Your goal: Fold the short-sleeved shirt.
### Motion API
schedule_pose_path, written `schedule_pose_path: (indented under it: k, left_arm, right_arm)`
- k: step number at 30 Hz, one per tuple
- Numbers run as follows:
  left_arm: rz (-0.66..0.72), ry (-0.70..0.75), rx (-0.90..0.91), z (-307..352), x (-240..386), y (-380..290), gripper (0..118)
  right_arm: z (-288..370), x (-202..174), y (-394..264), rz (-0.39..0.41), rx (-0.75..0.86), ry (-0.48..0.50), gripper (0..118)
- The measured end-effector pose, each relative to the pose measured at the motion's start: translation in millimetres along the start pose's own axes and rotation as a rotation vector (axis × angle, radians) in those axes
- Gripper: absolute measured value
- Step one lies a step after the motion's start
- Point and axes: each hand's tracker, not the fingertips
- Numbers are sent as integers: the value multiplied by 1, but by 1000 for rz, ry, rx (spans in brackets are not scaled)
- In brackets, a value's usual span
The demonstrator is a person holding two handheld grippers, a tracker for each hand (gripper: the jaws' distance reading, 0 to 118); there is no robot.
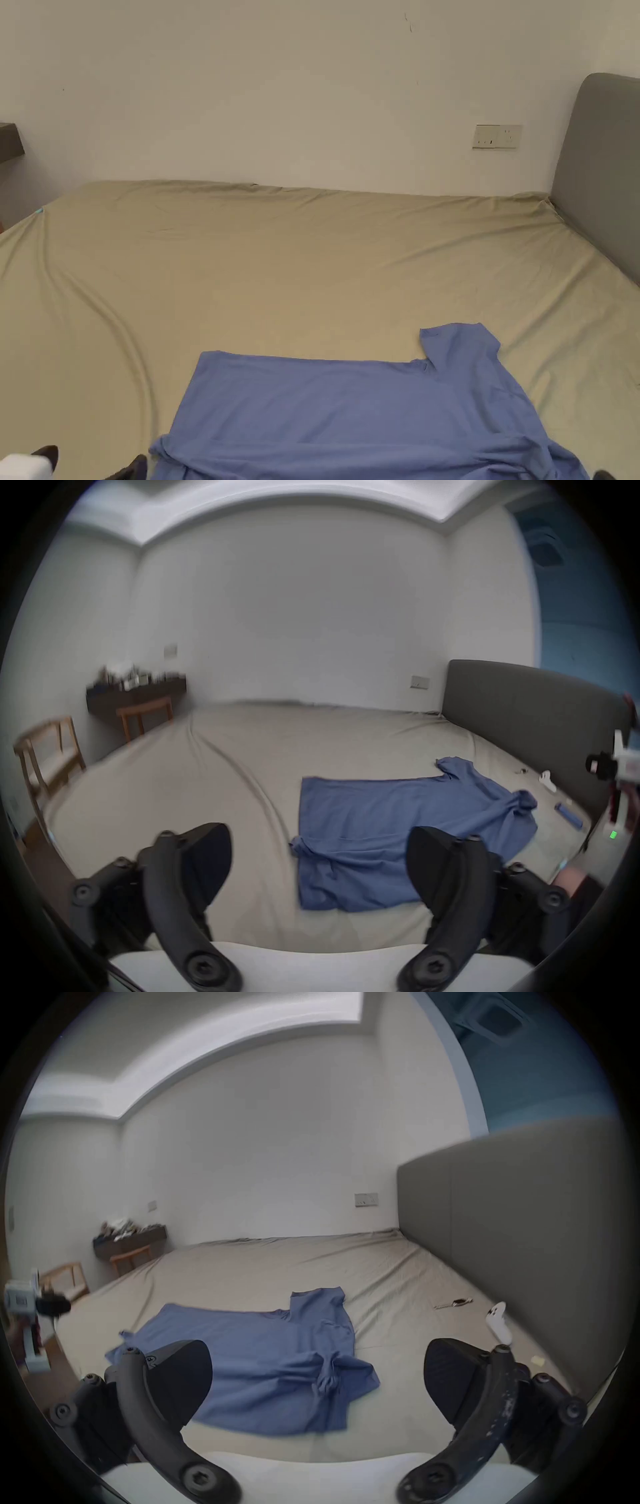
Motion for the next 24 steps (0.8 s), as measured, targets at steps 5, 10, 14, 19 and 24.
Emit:
schedule_pose_path:
  k: [5, 10, 14, 19, 24]
  left_arm:
    - [35, 86, -26, 27, 20, -24, 0]
    - [49, 8, -155, -9, 21, -46, 0]
    - [166, -20, -325, -72, 5, -59, 10]
    - [90, 11, -426, -132, -2, -80, 109]
    - [67, 11, -546, -144, 7, -92, 99]
  right_arm:
    - [27, -22, -28, 25, 0, -118, 1]
    - [34, -24, -34, -85, -10, -63, 2]
    - [37, -25, -26, -98, -13, -45, 2]
    - [43, -19, -18, -91, -4, -44, 2]
    - [44, -12, -18, -130, -7, -65, 2]
